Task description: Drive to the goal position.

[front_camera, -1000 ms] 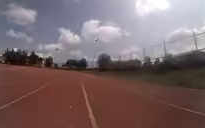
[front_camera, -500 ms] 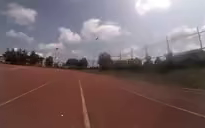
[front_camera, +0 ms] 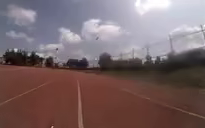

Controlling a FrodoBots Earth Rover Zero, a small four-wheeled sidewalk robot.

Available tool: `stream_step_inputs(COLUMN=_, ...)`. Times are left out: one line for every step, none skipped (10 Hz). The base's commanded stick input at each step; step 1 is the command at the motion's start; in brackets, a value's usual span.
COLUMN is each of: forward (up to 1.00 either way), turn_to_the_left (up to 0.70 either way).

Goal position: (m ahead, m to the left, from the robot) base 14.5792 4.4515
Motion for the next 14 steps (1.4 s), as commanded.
stream_step_inputs(forward=0.7, turn_to_the_left=0.0)
stream_step_inputs(forward=0.7, turn_to_the_left=0.0)
stream_step_inputs(forward=0.7, turn_to_the_left=0.0)
stream_step_inputs(forward=0.7, turn_to_the_left=0.0)
stream_step_inputs(forward=0.7, turn_to_the_left=0.0)
stream_step_inputs(forward=0.7, turn_to_the_left=0.0)
stream_step_inputs(forward=0.7, turn_to_the_left=0.0)
stream_step_inputs(forward=0.7, turn_to_the_left=0.0)
stream_step_inputs(forward=0.7, turn_to_the_left=0.0)
stream_step_inputs(forward=0.7, turn_to_the_left=0.0)
stream_step_inputs(forward=0.7, turn_to_the_left=0.0)
stream_step_inputs(forward=0.7, turn_to_the_left=0.0)
stream_step_inputs(forward=0.7, turn_to_the_left=0.0)
stream_step_inputs(forward=0.7, turn_to_the_left=0.0)
